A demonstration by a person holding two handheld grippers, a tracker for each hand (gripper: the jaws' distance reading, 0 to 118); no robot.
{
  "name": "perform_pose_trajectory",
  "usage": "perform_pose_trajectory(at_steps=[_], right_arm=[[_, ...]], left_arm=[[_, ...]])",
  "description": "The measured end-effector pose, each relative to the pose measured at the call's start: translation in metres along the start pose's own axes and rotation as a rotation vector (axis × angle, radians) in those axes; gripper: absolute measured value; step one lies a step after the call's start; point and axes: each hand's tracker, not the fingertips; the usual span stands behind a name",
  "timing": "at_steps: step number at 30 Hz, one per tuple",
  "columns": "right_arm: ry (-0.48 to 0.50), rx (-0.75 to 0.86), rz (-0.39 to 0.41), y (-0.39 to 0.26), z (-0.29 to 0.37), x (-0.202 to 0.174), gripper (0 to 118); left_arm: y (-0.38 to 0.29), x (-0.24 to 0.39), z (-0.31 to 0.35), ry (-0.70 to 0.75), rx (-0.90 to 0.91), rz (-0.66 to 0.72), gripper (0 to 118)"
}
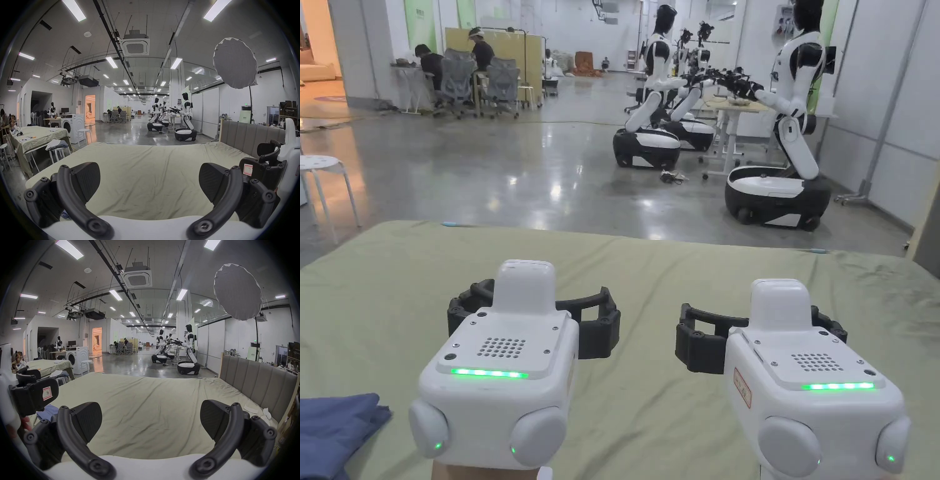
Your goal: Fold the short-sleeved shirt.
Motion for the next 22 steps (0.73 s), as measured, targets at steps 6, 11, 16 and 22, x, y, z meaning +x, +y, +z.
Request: perform_pose_trajectory(at_steps=[6,11,16,22], right_arm=[[-0.015,-0.008,-0.005,-0.003,0.001,-0.002,118],[-0.03,-0.007,-0.012,-0.006,0.0,-0.002,118],[-0.062,-0.016,0.042,-0.01,-0.002,-0.006,117],[-0.057,-0.045,0.006,-0.011,-0.004,-0.007,116]], left_arm=[[-0.004,0.001,0.0,-0.003,-0.012,-0.001,118],[-0.007,0.0,-0.001,0.003,-0.015,-0.007,118],[-0.008,0.0,-0.001,0.001,-0.014,-0.004,118],[-0.01,0.001,-0.001,-0.005,-0.012,-0.01,118]])
